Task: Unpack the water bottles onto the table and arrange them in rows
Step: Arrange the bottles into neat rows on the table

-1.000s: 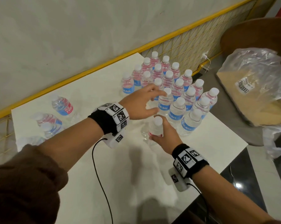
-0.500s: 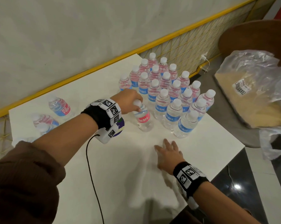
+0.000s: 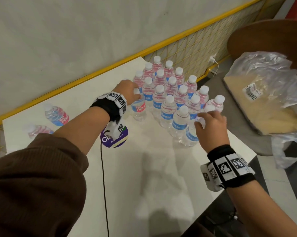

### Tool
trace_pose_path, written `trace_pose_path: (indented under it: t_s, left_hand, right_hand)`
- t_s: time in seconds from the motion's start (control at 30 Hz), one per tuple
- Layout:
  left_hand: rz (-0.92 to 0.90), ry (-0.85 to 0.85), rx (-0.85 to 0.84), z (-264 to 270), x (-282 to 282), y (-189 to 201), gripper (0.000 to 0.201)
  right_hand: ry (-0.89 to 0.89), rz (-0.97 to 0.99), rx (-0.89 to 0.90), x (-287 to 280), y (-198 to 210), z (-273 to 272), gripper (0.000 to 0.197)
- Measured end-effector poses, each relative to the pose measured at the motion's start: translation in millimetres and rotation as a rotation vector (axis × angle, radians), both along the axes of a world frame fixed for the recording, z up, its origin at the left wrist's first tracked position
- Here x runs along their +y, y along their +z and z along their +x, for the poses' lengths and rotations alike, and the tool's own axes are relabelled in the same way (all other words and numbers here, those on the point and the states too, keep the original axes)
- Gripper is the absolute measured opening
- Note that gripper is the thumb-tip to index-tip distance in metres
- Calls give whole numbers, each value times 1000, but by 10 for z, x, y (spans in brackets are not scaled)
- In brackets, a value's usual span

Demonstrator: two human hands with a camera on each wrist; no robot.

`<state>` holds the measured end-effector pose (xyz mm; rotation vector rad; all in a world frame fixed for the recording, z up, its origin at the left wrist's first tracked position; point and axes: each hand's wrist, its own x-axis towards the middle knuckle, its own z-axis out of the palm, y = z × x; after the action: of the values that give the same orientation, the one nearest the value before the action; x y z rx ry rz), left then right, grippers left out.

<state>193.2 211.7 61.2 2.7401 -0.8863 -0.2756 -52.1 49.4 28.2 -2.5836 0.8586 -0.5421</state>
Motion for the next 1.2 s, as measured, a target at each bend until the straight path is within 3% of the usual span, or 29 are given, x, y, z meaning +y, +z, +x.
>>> trace_pose_path:
  t_s: [0.17, 0.43, 1.0, 1.2]
  left_hand:
    - [32, -86, 31, 17, -43, 74, 36]
    - [-22, 24, 14, 7, -96, 39, 38]
    - [-25, -6, -5, 85, -96, 30, 30]
    - [-58, 19, 19, 79, -66, 29, 43]
  right_hand:
    - [77, 17, -34, -52, -90, 5, 26]
    - [64, 42, 3, -61, -69, 41, 27]
    - [54, 59, 19, -37, -17, 43, 25]
    - [47, 72, 28, -28, -12, 31, 27]
